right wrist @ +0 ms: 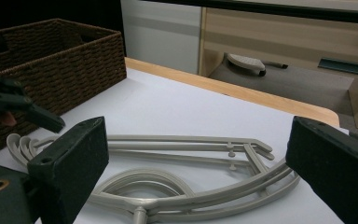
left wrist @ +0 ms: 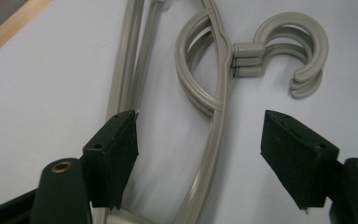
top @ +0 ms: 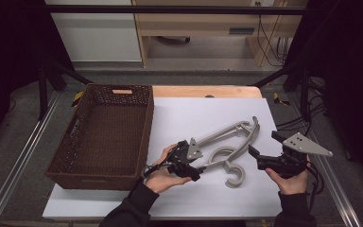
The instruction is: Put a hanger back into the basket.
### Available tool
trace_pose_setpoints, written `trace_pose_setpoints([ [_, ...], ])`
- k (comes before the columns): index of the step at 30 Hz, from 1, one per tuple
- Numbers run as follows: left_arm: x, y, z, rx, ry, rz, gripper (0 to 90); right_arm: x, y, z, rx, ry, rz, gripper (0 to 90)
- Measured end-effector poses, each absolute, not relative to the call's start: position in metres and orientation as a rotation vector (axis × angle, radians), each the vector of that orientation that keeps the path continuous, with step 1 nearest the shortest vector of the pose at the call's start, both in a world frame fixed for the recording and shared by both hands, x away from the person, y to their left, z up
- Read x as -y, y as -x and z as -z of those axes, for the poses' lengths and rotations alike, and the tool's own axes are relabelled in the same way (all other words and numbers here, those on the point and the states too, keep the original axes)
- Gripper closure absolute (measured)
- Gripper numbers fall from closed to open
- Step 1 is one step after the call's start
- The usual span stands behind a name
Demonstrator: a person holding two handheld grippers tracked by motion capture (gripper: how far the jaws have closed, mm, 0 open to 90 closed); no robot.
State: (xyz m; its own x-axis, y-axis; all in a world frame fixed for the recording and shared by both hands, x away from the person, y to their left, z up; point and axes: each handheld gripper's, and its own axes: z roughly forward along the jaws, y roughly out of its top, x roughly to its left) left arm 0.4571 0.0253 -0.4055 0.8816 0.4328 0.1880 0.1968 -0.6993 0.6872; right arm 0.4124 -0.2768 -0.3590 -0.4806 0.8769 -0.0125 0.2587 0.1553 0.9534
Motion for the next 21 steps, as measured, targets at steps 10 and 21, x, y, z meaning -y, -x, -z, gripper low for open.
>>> trace_pose_setpoints([
  [10, 0.012, -0.469, 0.430, -0.417, -2.455, -0.447, 40.3, 0.278, -0.412, 0.358, -1.843, -1.080, -1.344, 6.7],
  [21, 0.033, -0.470, 0.432, -0.350, -2.456, -0.467, 56.1, 0.279, -0.412, 0.358, -1.845, -1.078, -1.345, 7.3],
])
